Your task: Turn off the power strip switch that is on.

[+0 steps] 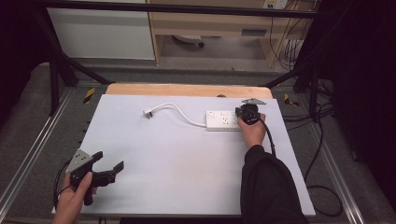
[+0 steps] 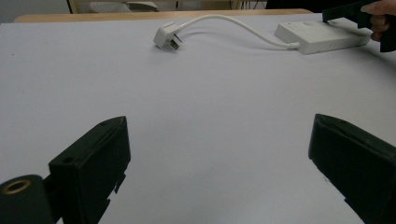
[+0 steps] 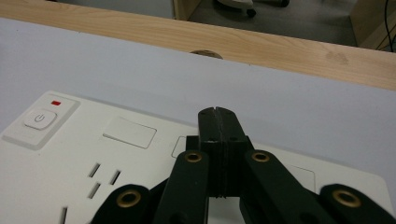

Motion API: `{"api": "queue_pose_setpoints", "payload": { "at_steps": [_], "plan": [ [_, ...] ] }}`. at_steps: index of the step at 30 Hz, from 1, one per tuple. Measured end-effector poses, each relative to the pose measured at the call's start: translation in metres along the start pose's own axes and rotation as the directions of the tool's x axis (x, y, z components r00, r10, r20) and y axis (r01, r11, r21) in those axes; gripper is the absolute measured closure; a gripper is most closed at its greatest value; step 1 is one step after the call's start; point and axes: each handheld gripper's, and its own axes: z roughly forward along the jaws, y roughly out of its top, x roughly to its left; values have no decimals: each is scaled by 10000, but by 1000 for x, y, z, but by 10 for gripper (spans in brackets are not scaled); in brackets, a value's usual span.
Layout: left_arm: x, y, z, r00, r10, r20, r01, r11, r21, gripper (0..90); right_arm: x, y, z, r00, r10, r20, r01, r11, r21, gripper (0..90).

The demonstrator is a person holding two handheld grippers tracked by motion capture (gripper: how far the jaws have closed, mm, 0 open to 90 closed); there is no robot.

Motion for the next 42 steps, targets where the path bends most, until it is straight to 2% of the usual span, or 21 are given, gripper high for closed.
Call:
{"api": "queue_pose_setpoints", "payload": {
  "at_steps": [6,25,28,31,33,34,42],
  "plan": [
    [0,0,0,10000,-15,-14,14,10000,-27,54,1,-1,0,9999,-44,132,44,10000,-47,900],
    [0,0,0,10000,-24,4,24,10000,-18,55,1,-2,0,9999,-58,146,60,9999,-129,900],
    [0,0,0,10000,-15,7,15,10000,-13,55,-1,-4,-1,9997,39,235,-38,10000,-73,900],
    [0,0,0,10000,5,13,-5,10000,3,54,-7,-6,-3,9989,390,271,-388,9992,-88,900],
    [0,0,0,10000,17,27,-17,10000,23,55,-7,-4,-4,9998,-63,204,62,9999,83,900],
    [-1,0,0,10000,12,14,-12,10000,18,55,-6,-3,-4,9997,-144,221,141,9998,129,900],
    [0,0,0,10000,-10,3,10,10000,9,54,-6,-4,-3,9997,27,261,-27,10000,-6,900]
  ]
}}
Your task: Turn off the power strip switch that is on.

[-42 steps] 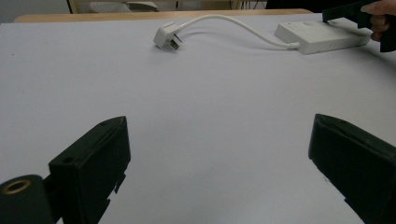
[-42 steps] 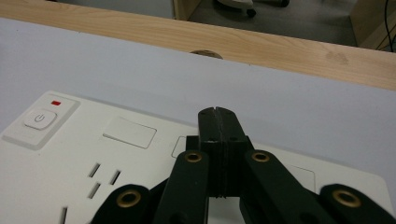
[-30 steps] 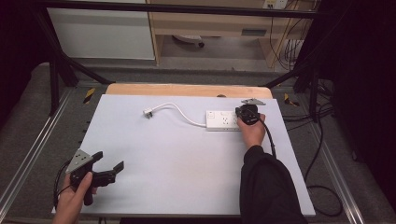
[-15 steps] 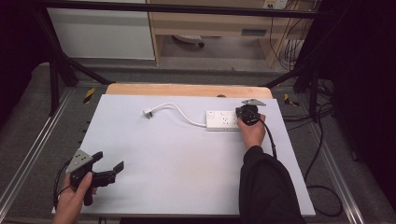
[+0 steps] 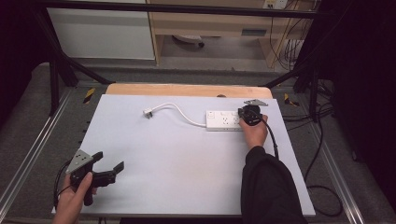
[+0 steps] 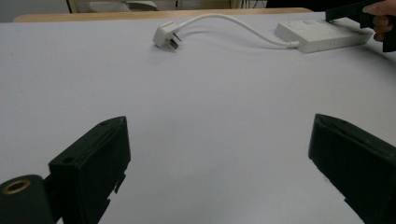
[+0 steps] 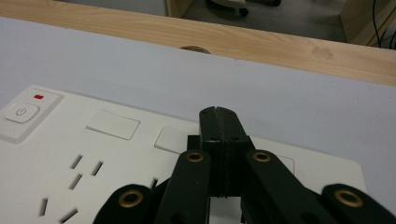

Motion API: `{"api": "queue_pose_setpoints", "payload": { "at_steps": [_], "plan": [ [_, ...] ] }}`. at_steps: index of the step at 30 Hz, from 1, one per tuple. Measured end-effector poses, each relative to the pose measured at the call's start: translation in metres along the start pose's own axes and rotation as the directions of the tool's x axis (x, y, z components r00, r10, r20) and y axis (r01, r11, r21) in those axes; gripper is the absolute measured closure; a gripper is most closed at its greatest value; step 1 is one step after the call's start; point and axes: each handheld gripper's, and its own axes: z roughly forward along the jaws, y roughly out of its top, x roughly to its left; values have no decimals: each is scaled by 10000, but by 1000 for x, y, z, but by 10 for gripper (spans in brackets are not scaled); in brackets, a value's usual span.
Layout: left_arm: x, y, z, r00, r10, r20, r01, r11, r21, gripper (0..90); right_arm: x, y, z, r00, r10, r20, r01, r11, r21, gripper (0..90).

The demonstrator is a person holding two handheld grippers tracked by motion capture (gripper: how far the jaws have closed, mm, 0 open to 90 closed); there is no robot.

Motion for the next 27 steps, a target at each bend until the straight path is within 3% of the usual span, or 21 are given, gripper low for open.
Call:
{"api": "queue_pose_setpoints", "payload": {
  "at_steps": [7,14,27],
  "plan": [
    [0,0,0,10000,9,22,-9,10000,-17,55,0,1,-1,9995,284,-167,-284,9996,-35,900],
    [0,0,0,10000,15,11,-15,10000,-15,55,5,5,-3,9996,57,-262,-62,9998,-214,900],
    [0,0,0,10000,2,16,-2,10000,0,54,4,7,-6,9992,87,-383,-95,9998,-199,900]
  ]
}}
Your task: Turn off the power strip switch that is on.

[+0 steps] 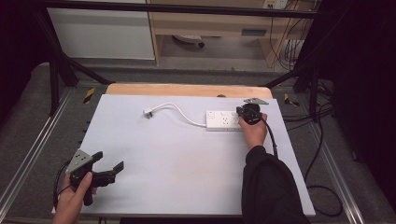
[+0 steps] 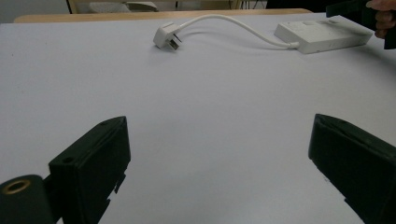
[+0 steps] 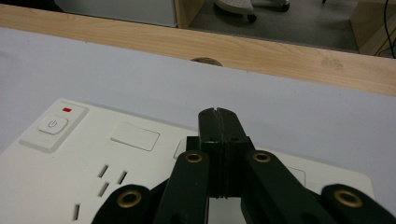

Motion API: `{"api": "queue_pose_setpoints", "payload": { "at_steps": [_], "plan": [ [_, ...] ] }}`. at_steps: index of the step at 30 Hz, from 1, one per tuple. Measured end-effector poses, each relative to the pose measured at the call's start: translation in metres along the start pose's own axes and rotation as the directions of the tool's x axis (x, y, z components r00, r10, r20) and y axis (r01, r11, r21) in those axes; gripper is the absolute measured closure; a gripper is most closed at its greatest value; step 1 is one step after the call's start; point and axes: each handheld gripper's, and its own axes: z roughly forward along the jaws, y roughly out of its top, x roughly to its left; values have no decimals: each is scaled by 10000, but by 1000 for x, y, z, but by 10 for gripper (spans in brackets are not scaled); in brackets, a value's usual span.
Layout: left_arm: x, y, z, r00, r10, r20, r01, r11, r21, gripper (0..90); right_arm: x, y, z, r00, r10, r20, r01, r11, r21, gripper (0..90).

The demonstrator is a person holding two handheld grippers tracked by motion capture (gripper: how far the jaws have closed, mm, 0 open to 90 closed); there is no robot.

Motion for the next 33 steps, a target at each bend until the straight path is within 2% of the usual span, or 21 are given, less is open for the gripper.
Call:
{"api": "queue_pose_setpoints", "payload": {
  "at_steps": [17,26,28,33],
  "plan": [
    [0,0,0,10000,-7,-2,7,10000,-25,55,1,3,-4,9998,88,-202,-91,9999,-107,889],
    [0,0,0,10000,12,3,-12,10000,-1,55,3,5,-7,9986,294,-446,-301,9994,-171,751],
    [0,0,0,10000,14,4,-14,10000,-3,54,3,6,-8,9977,485,-481,-494,9986,-187,708],
    [0,0,0,10000,16,5,-16,10000,-11,54,3,8,-12,9966,595,-576,-604,9981,-125,568]
  ]
}}
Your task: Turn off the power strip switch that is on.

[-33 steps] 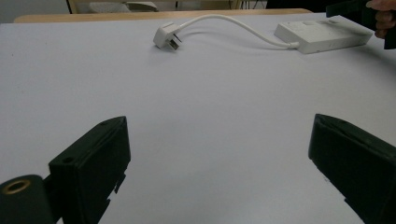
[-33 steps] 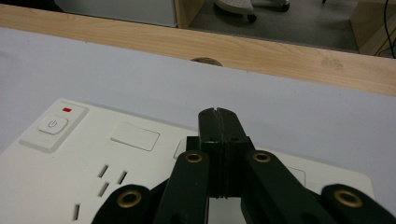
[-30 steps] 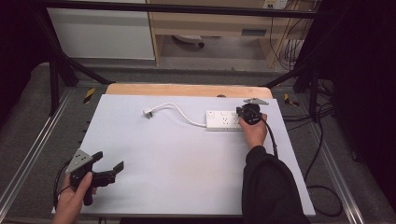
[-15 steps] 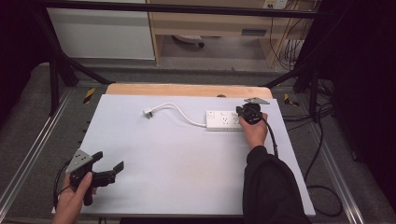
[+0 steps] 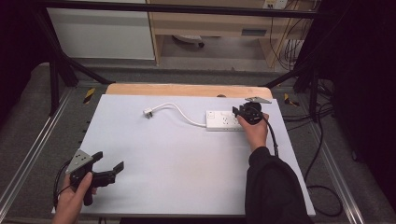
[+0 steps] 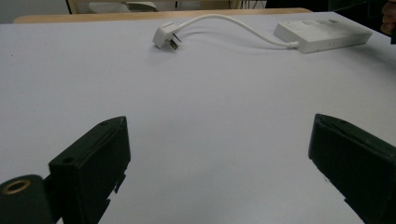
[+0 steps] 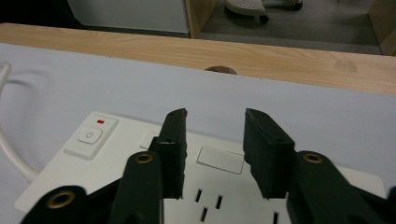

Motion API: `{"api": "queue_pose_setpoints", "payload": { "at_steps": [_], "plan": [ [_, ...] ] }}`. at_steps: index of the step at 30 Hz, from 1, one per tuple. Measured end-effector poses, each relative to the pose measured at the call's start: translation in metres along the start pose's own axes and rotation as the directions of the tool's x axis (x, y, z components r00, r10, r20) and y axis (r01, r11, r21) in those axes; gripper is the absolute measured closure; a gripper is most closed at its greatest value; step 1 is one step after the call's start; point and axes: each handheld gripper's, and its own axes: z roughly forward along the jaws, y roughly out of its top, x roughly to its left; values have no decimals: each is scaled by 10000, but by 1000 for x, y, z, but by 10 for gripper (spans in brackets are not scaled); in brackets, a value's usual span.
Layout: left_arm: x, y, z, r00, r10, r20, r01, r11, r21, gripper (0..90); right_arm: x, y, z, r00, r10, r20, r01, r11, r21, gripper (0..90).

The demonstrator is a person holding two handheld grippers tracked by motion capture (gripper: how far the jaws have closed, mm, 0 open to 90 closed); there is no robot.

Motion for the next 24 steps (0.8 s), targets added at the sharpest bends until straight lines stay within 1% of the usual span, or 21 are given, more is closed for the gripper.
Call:
{"api": "queue_pose_setpoints", "payload": {
  "at_steps": [6,11,13,16,21,24],
  "plan": [
    [0,0,0,10000,23,8,-23,10000,20,55,4,1,-3,9995,79,-311,-70,9996,274,411],
    [0,0,0,10000,27,-8,-27,10000,66,55,9,4,-6,9988,153,-456,-136,9992,371,312],
    [0,0,0,10000,30,-7,-30,10000,66,55,11,5,-8,9990,87,-429,-74,9995,292,256],
    [0,0,0,10000,27,-19,-27,10000,76,55,14,8,-12,9992,-102,-383,110,9997,217,201],
    [0,0,0,10000,22,-6,-22,10000,57,55,15,11,-18,9995,-91,-304,96,9998,154,114],
    [0,0,0,10000,43,-8,-43,10000,55,55,15,13,-22,9996,-89,-273,93,9998,151,78]
  ]
}}
